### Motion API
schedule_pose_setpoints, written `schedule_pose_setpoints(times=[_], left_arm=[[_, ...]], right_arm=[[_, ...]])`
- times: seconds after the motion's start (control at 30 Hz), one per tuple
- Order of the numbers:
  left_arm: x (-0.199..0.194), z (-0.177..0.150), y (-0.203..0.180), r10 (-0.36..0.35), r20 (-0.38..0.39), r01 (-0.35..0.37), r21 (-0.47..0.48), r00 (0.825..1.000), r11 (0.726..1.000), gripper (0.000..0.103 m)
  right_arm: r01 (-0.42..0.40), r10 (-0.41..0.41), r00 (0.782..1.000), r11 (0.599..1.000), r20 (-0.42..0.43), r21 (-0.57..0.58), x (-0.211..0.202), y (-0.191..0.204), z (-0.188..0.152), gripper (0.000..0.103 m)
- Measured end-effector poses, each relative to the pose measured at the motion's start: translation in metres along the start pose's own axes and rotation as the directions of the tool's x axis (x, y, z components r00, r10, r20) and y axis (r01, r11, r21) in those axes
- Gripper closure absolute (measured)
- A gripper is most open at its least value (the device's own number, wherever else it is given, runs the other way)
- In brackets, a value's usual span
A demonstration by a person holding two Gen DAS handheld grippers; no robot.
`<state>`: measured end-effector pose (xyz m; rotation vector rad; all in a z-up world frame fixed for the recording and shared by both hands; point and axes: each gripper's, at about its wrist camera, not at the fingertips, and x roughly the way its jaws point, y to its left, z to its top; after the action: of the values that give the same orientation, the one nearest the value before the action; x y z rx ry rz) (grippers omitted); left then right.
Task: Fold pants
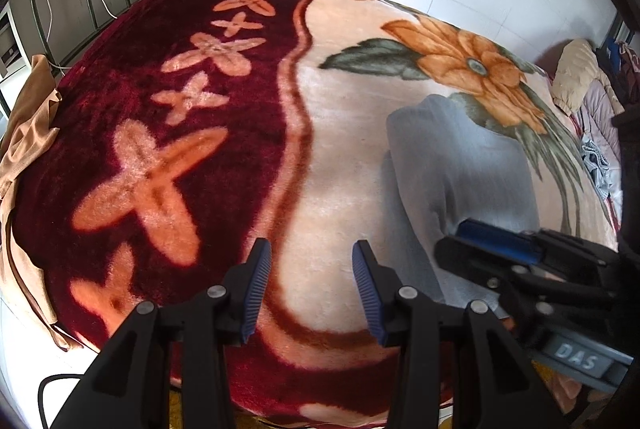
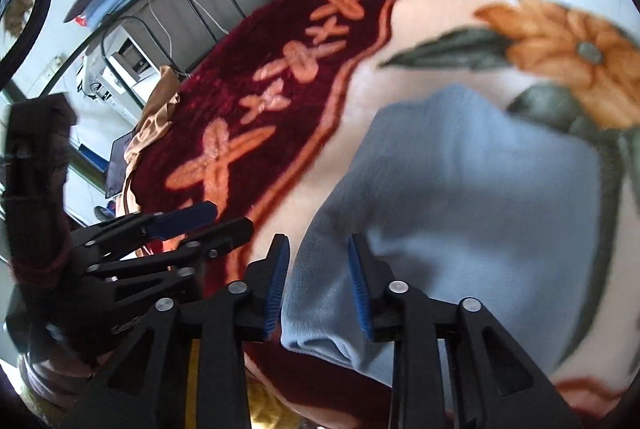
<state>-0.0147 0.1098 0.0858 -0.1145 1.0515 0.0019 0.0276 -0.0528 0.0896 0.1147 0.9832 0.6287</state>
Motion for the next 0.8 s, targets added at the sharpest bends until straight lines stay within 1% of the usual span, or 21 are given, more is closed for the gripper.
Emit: schedule_pose_setpoints(times=[0.07, 0.1, 0.17, 0.23, 0.27, 0.33, 0.37, 0.43, 0.53, 0.6, 0.67, 0.7, 0.77, 0.8], left_arm=[[-0.003, 0.002, -0.004, -0.015, 0.008, 0.015, 0.004, 1.000, 1.000, 0.059], [-0.006, 0.003, -0.007, -0.030, 0.014, 0.030, 0.006, 0.999, 1.000, 0.059], [-0.009, 0.006, -0.014, -0.062, 0.022, 0.062, 0.005, 0.998, 0.998, 0.057], [-0.008, 0.012, -0.024, -0.107, 0.022, 0.107, 0.008, 0.994, 0.994, 0.054], [-0.007, 0.014, -0.029, -0.118, 0.019, 0.118, 0.013, 0.993, 0.993, 0.054], [0.000, 0.019, -0.043, -0.136, 0.004, 0.135, 0.038, 0.991, 0.990, 0.053], [0.005, 0.019, -0.050, -0.131, -0.010, 0.131, 0.052, 0.991, 0.990, 0.053], [0.016, 0.016, -0.063, -0.095, -0.058, 0.100, 0.095, 0.994, 0.990, 0.053], [0.028, -0.001, -0.070, -0.045, -0.096, 0.060, 0.157, 0.994, 0.986, 0.053], [0.034, -0.012, -0.066, 0.007, -0.101, 0.013, 0.191, 0.995, 0.981, 0.052], [0.039, -0.023, -0.056, 0.063, -0.098, -0.040, 0.219, 0.993, 0.975, 0.044], [0.041, -0.027, -0.051, 0.073, -0.098, -0.051, 0.216, 0.992, 0.975, 0.040], [0.044, -0.031, -0.042, 0.079, -0.105, -0.056, 0.206, 0.991, 0.977, 0.039], [0.046, -0.033, -0.038, 0.095, -0.110, -0.070, 0.206, 0.989, 0.976, 0.039]], right_arm=[[0.031, -0.029, 0.999, 0.999, 0.040, -0.045, -0.018, 0.003, -0.002, 0.066], [0.062, -0.058, 0.997, 0.996, 0.059, -0.068, -0.028, 0.003, -0.005, 0.065], [0.113, -0.106, 0.991, 0.990, 0.085, -0.087, -0.039, -0.002, -0.009, 0.065], [0.172, -0.163, 0.981, 0.981, 0.101, -0.085, -0.046, -0.012, -0.017, 0.065], [0.199, -0.191, 0.977, 0.977, 0.098, -0.073, -0.048, -0.020, -0.021, 0.065], [0.223, -0.220, 0.972, 0.974, 0.077, -0.034, -0.047, -0.035, -0.029, 0.065], [0.231, -0.231, 0.971, 0.973, 0.060, -0.005, -0.045, -0.044, -0.034, 0.065], [0.236, -0.237, 0.971, 0.971, 0.041, 0.026, -0.043, -0.056, -0.043, 0.065], [0.235, -0.236, 0.972, 0.971, 0.011, 0.045, -0.035, -0.069, -0.055, 0.065], [0.226, -0.226, 0.974, 0.973, 0.001, 0.040, -0.031, -0.073, -0.063, 0.065], [0.225, -0.225, 0.974, 0.974, 0.006, 0.017, -0.027, -0.072, -0.068, 0.065], [0.230, -0.230, 0.973, 0.973, 0.006, 0.005, -0.025, -0.071, -0.070, 0.065], [0.238, -0.238, 0.971, 0.971, 0.004, -0.005, -0.022, -0.071, -0.075, 0.065], [0.239, -0.239, 0.971, 0.971, 0.006, 0.001, -0.021, -0.071, -0.077, 0.065]])
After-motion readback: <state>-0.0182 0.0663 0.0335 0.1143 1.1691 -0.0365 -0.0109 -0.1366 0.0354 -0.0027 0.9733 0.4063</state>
